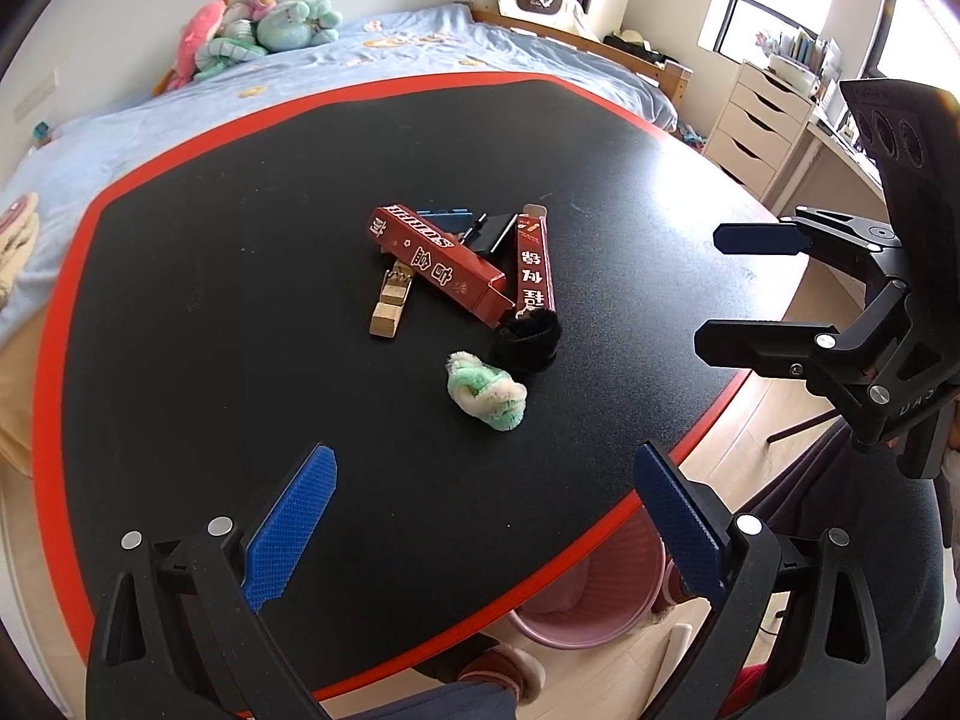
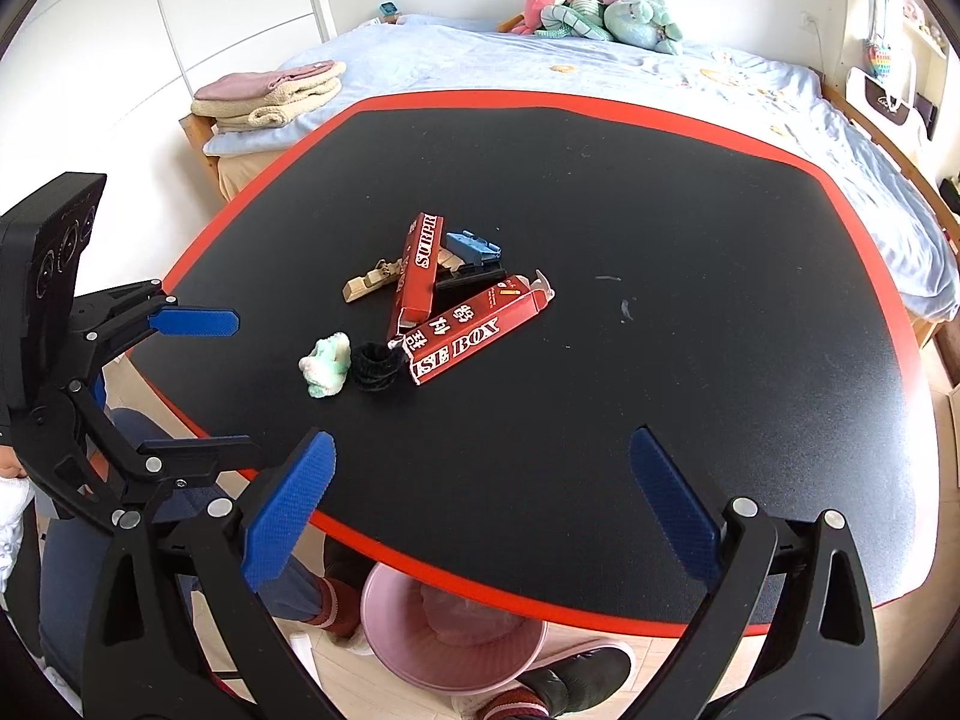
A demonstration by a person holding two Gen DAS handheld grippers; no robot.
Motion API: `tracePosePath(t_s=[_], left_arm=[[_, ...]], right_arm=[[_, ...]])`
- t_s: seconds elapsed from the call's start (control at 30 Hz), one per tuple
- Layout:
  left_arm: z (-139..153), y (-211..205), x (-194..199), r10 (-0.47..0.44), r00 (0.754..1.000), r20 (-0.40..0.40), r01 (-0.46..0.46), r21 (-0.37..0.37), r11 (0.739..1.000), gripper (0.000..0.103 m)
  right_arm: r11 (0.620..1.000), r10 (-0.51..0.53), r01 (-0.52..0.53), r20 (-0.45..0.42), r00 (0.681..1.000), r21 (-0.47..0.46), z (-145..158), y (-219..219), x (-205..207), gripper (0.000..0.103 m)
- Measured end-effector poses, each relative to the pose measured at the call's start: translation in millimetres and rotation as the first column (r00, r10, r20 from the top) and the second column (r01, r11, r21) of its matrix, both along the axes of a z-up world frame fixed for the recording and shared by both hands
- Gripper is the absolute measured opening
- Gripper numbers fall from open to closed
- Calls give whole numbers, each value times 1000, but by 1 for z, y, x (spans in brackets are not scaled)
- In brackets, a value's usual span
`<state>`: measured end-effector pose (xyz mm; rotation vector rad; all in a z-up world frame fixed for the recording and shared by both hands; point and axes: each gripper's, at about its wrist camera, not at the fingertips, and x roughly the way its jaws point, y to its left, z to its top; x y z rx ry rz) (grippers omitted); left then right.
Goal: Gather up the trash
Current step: 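Move both grippers back over the table toward the green plush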
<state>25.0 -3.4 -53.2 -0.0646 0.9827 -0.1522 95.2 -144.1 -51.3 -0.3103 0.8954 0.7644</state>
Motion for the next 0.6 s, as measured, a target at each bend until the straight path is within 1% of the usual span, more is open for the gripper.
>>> tracePosePath(t_s=[0.23, 0.43, 0.5, 0.6], left_arm=[[-6, 3, 8, -7, 1000, -4, 7, 9, 1000, 95], [-9, 0, 10, -17, 1000, 2, 17, 7, 1000, 94], [-10, -2, 11, -21, 1000, 3, 21, 11, 1000, 86], [-11, -1, 11, -24, 1000, 3, 24, 13, 1000, 79]], right_arm=[[1000, -4, 4, -14, 1000, -17, -11, 5, 9, 97], [1000, -9, 8, -18, 1000, -24, -15, 5, 14, 97], [1000, -11, 10, -17, 1000, -26, -15, 5, 15, 97], [1000, -11, 11, -17, 1000, -26, -15, 5, 16, 97]])
